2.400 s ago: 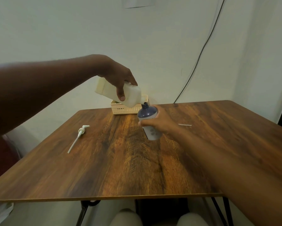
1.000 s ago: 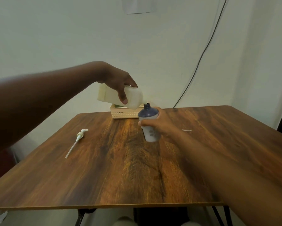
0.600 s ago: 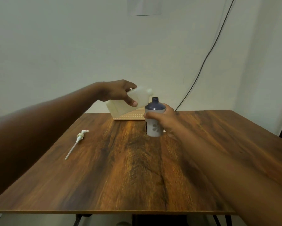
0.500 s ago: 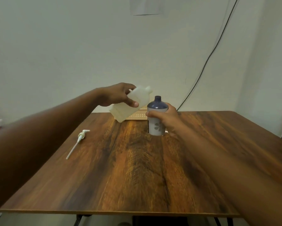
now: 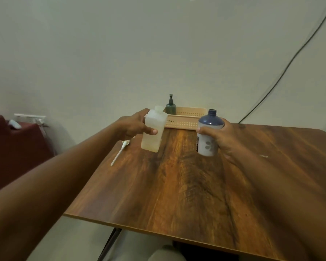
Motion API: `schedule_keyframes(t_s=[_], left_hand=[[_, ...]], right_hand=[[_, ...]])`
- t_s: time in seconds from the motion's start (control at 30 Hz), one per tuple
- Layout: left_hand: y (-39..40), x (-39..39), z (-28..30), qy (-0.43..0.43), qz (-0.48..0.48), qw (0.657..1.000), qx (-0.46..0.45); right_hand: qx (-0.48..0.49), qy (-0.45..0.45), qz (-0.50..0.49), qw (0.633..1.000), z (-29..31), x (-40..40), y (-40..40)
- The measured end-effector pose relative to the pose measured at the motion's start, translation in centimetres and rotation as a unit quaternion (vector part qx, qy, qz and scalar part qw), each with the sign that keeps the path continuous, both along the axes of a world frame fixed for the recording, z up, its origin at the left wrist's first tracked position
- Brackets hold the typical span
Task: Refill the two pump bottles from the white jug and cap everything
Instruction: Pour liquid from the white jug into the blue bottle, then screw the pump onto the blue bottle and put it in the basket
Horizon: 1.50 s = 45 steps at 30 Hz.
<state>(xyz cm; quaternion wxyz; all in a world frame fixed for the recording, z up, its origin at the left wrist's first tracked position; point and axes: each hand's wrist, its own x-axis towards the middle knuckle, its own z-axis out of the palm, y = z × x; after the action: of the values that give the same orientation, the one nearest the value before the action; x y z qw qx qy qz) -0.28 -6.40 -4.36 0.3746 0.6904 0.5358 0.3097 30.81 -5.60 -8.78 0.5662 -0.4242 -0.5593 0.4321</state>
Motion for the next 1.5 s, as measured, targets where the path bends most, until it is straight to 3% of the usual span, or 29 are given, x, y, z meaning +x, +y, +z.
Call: schedule_keyframes(t_s=[0.37, 0.7, 0.9, 1.23, 1.5], left_hand=[[-0.3, -4.2, -5.7, -0.057, 0.056, 0.996, -0.044], [-0.2, -3.6, -5.3, -0.027, 0.045, 0.998, -0.043], [0.1, -2.9, -3.0, -0.033, 0.137, 0.99, 0.008], [1.6, 5.1, 1.4, 0.034, 0.122, 0.98, 0.154], [4.3, 14.7, 1.4, 0.07, 0.029, 0.986, 0.151]], right_hand=[[-0.012, -0.036, 0.006, 0.999, -2.2, -2.1, 0.9], [-0.021, -0.026, 0.015, 0.999, -3.0, -1.7, 0.9], [-0.009, -0.02, 0.011, 1.0, -2.9, 0.3, 0.1], [-0.018, -0.021, -0.053, 0.998, -2.8, 5.8, -0.8], [-0.009, -0.02, -0.108, 0.994, -3.1, 11.9, -1.3]])
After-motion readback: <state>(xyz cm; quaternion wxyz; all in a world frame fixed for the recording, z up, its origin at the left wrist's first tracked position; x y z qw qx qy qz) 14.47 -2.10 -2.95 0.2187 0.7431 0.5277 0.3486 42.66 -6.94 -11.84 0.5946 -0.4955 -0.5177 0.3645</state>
